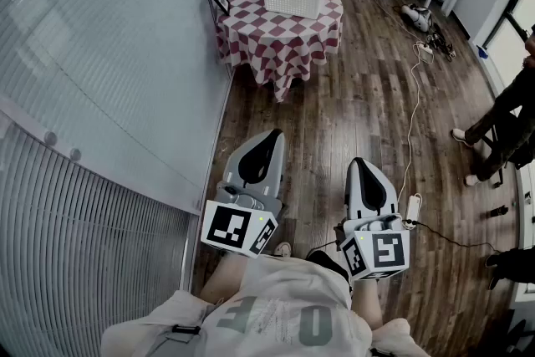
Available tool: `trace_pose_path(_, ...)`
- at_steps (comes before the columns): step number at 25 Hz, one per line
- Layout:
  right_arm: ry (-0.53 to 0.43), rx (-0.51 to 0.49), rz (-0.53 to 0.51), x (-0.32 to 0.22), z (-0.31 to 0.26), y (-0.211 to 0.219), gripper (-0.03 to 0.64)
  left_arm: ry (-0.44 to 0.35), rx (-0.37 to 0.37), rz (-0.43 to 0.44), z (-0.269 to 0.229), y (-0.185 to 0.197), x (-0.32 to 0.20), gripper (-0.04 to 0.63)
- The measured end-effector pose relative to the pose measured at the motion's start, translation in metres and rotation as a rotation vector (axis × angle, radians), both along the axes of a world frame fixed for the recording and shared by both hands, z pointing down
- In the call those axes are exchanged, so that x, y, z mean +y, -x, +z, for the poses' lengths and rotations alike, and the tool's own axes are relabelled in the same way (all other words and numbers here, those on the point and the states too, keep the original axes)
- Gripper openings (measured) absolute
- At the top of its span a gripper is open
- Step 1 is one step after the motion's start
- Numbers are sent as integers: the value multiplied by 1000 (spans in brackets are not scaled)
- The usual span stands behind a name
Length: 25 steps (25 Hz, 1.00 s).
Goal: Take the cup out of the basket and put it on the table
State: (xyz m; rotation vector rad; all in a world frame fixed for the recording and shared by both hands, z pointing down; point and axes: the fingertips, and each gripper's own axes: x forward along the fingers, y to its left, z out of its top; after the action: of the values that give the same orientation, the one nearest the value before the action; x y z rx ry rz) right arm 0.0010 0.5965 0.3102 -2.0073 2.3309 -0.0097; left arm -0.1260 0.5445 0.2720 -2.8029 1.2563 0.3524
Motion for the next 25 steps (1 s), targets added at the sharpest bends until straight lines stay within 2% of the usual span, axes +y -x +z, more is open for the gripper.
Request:
trace_pose_path(6, -7, -8, 30, -1, -6, 0, 9, 1, 11, -16, -4, 14, -10, 5)
trace_pose_path(10, -19, 8, 18, 2, -10, 5, 9, -2, 14, -7, -7, 16, -8, 5)
trace_pose_path(14, -34, -20, 13, 7, -15, 7, 9, 10, 28, -6, -7, 21, -13, 5)
trace_pose_path(20, -5, -15, 52, 8, -3, -18, 9, 33, 37, -14, 3, 19, -32, 5)
trace_pose_path(25, -1, -20, 64, -17, 11, -33, 10, 48, 29, -20, 16, 12, -57, 5)
